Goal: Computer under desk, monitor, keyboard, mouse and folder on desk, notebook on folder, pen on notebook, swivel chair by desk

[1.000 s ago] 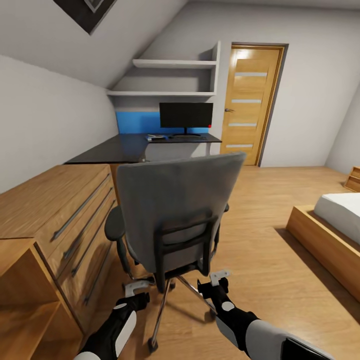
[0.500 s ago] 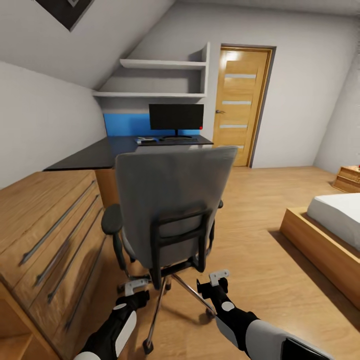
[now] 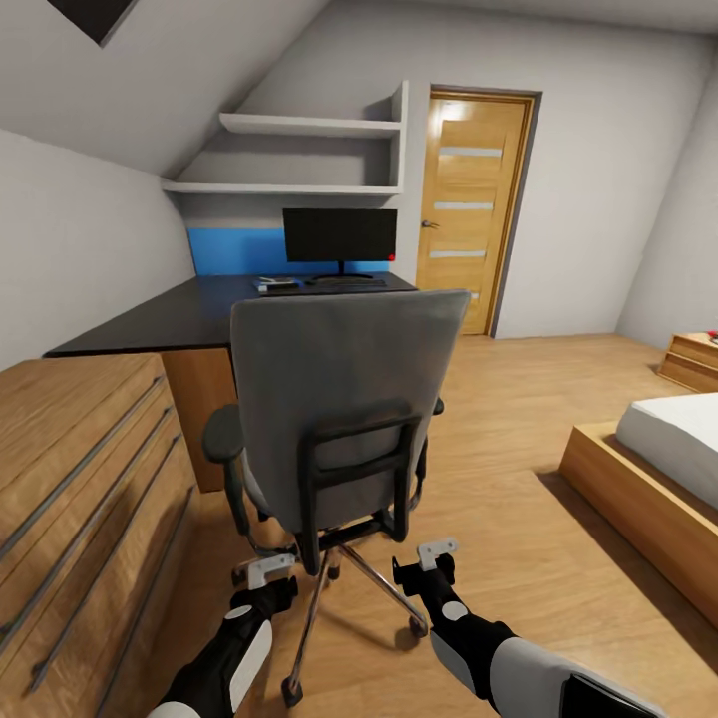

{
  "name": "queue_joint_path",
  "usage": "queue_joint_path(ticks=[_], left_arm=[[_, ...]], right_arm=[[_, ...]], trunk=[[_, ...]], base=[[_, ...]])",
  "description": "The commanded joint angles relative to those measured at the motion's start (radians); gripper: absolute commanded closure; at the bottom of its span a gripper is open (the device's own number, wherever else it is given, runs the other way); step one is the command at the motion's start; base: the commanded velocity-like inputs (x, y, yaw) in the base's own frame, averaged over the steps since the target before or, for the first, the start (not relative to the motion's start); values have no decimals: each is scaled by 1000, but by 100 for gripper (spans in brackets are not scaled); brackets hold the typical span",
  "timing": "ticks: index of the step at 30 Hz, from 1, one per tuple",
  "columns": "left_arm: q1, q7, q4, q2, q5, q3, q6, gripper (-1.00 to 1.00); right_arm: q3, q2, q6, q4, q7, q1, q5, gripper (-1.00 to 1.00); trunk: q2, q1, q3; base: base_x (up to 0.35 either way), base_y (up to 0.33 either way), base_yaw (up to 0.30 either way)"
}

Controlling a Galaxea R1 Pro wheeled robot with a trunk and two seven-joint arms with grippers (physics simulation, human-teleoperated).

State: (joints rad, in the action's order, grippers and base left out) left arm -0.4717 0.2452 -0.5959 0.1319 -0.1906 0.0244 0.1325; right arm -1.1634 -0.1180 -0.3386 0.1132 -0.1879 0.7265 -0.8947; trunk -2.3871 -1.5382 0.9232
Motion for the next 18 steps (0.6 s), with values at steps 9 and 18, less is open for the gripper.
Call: queue_joint_path(ticks=[9, 18], left_arm=[[-1, 3, -4, 0, -4, 3, 3, -100], [-1, 3, -3, 0, -4, 3, 2, -100]], right_arm=[[-9, 0, -2, 0, -5, 1, -6, -100], [-9, 0, -2, 0, -5, 1, -6, -100]], trunk=[[0, 0, 1], [0, 0, 1]], base=[[254, 164, 0], [304, 105, 0]])
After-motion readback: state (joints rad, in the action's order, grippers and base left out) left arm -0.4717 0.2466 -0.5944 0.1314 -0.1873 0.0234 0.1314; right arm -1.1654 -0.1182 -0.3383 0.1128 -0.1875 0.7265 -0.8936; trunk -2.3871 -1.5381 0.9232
